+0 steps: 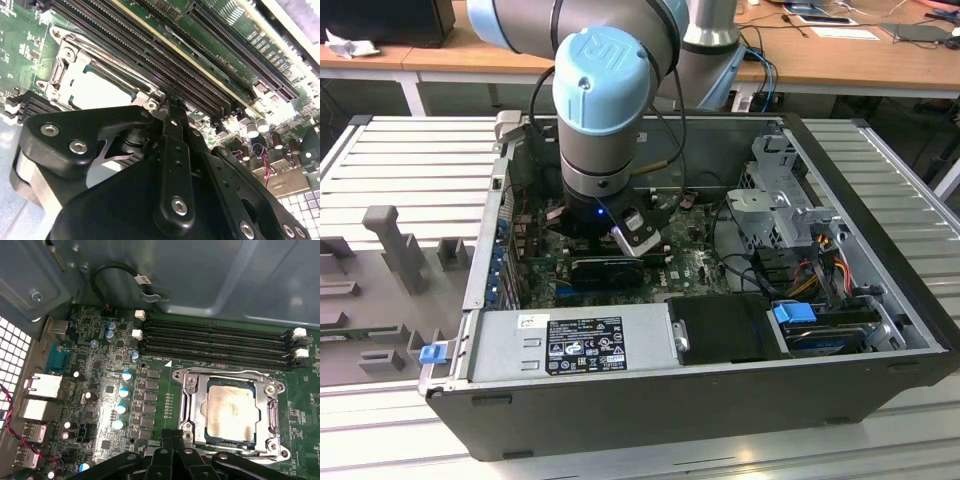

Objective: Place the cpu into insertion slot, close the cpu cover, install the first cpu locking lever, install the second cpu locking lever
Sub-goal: 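Install the second cpu locking lever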

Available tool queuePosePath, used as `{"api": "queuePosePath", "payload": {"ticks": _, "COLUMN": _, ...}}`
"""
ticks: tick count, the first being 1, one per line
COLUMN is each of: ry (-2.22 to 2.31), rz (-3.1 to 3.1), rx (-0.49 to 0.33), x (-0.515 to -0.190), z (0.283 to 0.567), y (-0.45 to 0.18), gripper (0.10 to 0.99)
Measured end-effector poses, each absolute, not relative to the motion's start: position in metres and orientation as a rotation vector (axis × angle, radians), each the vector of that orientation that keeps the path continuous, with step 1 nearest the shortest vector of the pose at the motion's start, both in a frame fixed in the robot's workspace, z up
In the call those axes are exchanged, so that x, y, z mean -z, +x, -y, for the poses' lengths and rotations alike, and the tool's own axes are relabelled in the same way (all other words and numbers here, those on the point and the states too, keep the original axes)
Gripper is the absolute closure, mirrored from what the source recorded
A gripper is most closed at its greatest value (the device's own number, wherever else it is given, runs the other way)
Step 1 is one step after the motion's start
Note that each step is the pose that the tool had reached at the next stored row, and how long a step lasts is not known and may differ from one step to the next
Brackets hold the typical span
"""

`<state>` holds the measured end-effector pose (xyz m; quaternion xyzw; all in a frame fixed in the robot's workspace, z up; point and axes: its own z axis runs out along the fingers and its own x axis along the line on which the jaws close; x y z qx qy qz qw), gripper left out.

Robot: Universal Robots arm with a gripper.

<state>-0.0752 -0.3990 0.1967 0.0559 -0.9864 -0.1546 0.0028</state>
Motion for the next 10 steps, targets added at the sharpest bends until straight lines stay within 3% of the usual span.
{"api": "queuePosePath", "payload": {"ticks": 10, "ry": 0.175, "rz": 3.093, "rx": 0.485, "x": -0.226, "z": 0.399, "y": -0.076, "gripper": 0.98}}
